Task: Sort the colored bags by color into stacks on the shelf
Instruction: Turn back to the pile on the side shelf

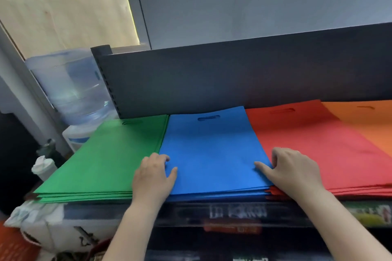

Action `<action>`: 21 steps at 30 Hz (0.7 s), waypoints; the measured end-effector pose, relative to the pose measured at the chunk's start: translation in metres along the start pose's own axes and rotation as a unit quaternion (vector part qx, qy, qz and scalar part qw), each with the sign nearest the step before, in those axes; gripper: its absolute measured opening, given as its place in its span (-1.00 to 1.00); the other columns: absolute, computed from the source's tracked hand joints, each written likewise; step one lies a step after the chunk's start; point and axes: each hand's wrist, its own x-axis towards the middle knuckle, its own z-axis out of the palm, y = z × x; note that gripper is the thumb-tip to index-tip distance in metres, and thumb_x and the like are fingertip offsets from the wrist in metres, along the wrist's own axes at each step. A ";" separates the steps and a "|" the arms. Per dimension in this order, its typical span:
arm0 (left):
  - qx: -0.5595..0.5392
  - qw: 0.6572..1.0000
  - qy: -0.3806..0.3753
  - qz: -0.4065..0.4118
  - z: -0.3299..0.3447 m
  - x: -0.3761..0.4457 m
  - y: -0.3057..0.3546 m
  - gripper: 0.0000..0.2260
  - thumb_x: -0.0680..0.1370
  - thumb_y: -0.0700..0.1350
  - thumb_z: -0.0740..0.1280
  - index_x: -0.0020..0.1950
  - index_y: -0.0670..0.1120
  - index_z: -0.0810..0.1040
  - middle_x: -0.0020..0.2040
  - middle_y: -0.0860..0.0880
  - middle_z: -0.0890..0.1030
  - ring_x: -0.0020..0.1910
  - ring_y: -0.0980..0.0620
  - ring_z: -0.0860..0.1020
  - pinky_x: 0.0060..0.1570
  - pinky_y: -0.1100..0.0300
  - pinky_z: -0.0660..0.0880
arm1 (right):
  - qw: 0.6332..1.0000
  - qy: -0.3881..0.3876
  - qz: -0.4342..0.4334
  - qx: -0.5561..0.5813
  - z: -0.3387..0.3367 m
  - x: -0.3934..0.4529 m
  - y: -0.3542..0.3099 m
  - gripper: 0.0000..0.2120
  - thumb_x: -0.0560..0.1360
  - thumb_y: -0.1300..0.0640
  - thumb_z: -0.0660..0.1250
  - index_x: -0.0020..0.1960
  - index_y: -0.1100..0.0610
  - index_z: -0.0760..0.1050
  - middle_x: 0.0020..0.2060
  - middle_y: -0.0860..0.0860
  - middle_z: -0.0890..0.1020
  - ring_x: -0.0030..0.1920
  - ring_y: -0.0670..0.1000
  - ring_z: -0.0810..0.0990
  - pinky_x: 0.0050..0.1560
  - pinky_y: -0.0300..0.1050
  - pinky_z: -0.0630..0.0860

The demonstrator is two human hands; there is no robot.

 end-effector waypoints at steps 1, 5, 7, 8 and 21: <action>0.007 1.000 -0.003 0.024 0.000 0.004 0.002 -0.68 0.56 0.08 0.26 0.26 -0.01 0.47 0.14 0.07 0.51 0.15 0.07 0.43 0.09 0.19 0.39 | 1.000 0.015 -0.004 0.004 -0.003 -0.002 -0.002 -0.57 0.44 -0.33 0.24 -0.26 0.03 0.30 -0.32 -0.09 0.41 -0.20 0.07 0.52 -0.40 -0.09 0.16; 0.034 0.992 -0.017 0.119 0.000 0.025 0.028 -0.65 0.58 0.09 0.22 0.33 0.00 0.42 0.25 0.07 0.48 0.22 0.02 0.41 0.14 0.17 0.31 | 0.997 0.071 -0.036 0.011 -0.026 -0.005 -0.003 -0.68 0.46 -0.17 0.34 -0.05 0.09 0.47 -0.11 0.01 0.54 -0.06 0.13 0.57 -0.33 -0.10 0.25; 0.051 0.984 -0.016 0.170 0.000 0.034 0.051 -0.61 0.58 0.10 0.18 0.37 0.00 0.38 0.28 0.07 0.46 0.24 0.01 0.40 0.14 0.16 0.30 | 0.996 0.071 -0.043 -0.022 -0.043 -0.006 0.001 -0.64 0.48 -0.15 0.31 0.11 0.10 0.49 -0.01 0.02 0.54 0.06 0.11 0.54 -0.24 -0.07 0.39; 0.058 0.979 -0.016 0.195 0.000 0.038 0.065 -0.60 0.59 0.11 0.17 0.39 0.00 0.35 0.30 0.07 0.44 0.24 0.01 0.40 0.14 0.15 0.30 | 0.996 0.061 -0.041 -0.045 -0.051 -0.006 0.005 -0.59 0.50 -0.17 0.26 0.21 0.08 0.45 0.07 0.00 0.52 0.12 0.08 0.51 -0.17 -0.06 0.44; 0.024 0.909 -0.040 0.414 0.027 0.013 0.318 -0.48 0.58 0.14 0.17 0.48 -0.04 0.23 0.44 0.01 0.35 0.40 -0.01 0.32 0.27 0.05 0.28 | 0.967 -0.024 0.057 -0.249 -0.151 -0.042 0.178 -0.36 0.58 -0.24 0.05 0.55 0.03 0.00 0.48 0.03 0.23 0.45 0.06 0.23 0.24 -0.03 0.37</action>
